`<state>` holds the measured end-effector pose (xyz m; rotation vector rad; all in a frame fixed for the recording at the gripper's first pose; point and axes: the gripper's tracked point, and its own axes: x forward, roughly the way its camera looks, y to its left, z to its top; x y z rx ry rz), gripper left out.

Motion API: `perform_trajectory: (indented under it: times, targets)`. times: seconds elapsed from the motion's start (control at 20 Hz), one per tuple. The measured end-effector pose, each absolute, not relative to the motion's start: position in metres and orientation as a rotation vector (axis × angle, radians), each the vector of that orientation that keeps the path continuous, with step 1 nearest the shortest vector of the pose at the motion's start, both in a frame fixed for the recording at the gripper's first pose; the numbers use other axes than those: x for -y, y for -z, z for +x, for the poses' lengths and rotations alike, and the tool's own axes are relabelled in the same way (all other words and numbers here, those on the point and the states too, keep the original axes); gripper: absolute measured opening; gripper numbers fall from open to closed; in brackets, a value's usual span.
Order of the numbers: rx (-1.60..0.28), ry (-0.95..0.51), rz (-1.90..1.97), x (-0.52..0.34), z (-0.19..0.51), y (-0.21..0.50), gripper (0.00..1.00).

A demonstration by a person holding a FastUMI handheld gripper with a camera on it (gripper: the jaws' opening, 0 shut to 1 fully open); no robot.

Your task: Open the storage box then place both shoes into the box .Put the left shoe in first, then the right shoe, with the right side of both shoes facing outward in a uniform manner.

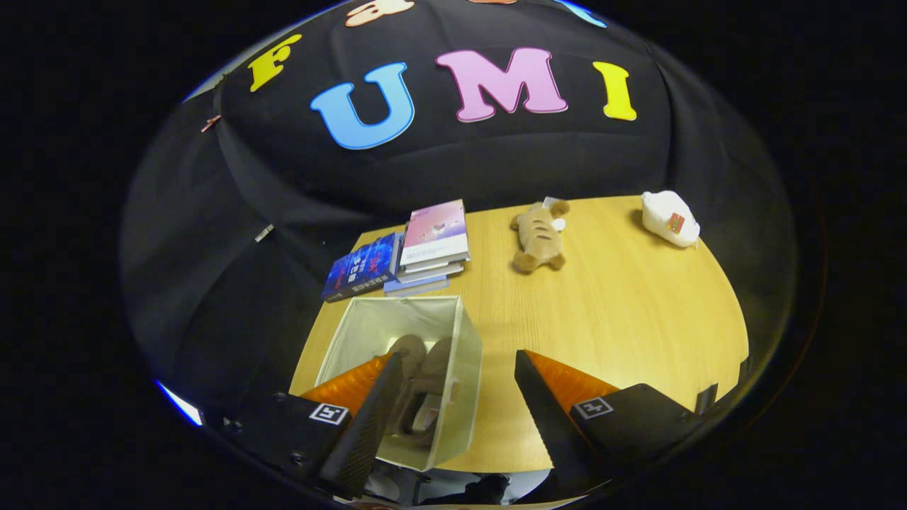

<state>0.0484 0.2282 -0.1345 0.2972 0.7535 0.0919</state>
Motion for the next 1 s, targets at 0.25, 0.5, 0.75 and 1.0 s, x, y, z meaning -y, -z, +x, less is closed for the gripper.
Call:
perform_trajectory:
  times: [0.25,0.5,0.75,1.0]
  targets:
    - [-0.575,-0.086,0.172,-0.151,0.056,0.095,0.98]
    - [-0.400,-0.071,0.121,-0.082,0.055,0.060,0.99]
    - [-0.286,-0.043,0.012,-0.014,0.039,0.047,0.98]
    - [-0.264,-0.001,-0.001,0.031,0.038,0.058,0.98]
